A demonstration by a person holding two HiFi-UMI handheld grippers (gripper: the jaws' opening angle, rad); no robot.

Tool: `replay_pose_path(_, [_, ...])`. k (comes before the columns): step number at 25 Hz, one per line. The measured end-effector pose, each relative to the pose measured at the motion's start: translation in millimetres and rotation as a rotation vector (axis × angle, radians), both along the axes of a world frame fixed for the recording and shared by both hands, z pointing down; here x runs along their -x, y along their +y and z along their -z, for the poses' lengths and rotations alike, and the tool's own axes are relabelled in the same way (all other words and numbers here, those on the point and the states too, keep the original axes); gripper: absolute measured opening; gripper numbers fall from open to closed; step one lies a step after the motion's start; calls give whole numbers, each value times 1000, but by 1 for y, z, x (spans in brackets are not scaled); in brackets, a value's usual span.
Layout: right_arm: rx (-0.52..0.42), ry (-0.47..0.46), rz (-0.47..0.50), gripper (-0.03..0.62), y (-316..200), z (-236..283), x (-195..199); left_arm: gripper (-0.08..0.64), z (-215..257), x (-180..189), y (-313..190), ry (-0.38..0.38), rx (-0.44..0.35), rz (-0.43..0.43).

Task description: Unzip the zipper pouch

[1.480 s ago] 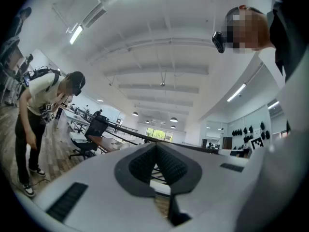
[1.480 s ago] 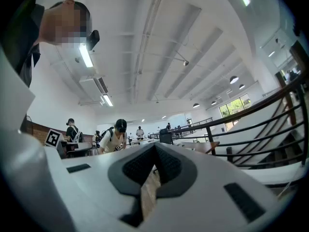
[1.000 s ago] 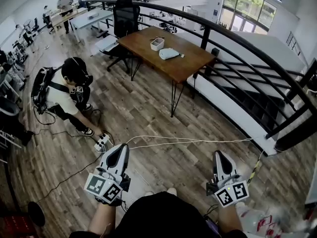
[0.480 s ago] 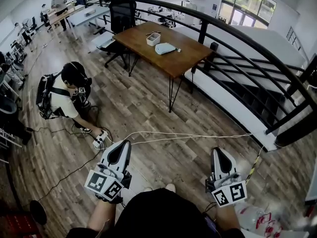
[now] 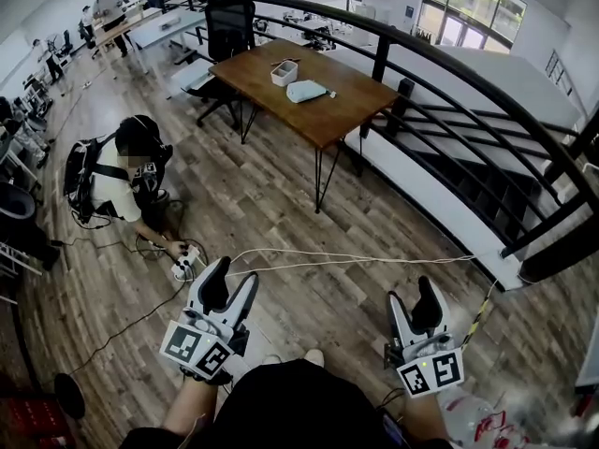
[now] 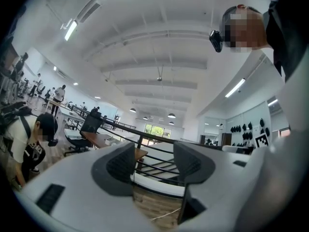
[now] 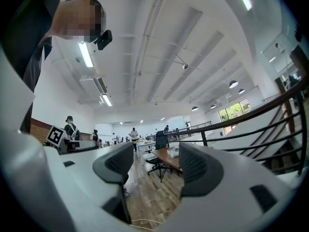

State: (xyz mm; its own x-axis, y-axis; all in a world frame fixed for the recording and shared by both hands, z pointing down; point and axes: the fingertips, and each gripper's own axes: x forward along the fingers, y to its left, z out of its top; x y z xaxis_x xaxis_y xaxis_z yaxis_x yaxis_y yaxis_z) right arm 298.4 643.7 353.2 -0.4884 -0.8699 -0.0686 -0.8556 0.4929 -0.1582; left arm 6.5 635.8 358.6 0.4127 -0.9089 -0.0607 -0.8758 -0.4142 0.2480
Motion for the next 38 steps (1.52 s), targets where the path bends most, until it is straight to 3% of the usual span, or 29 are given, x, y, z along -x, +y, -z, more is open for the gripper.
replay_pose_path(7, [2,-19,54,276,-7,-2,-14,270,-2,-27,0,-24,5,-8])
replay_pose_path(13, [38,-39,73,276,-31,-12,-9,273,-11,-24,-14,-32,33,-6])
replay_pose_path(24, [35,-8,2,282,-127,-5,21,273,-13,23,-128,3,-4,-31])
replay_pose_path(34, [34,27,34,262,-210,5,96,273,-13,97,-212,13,9,-8])
replay_pose_path(38, [8,120,34,248,-234,4,124,273,-15,123,-227,15,14,4])
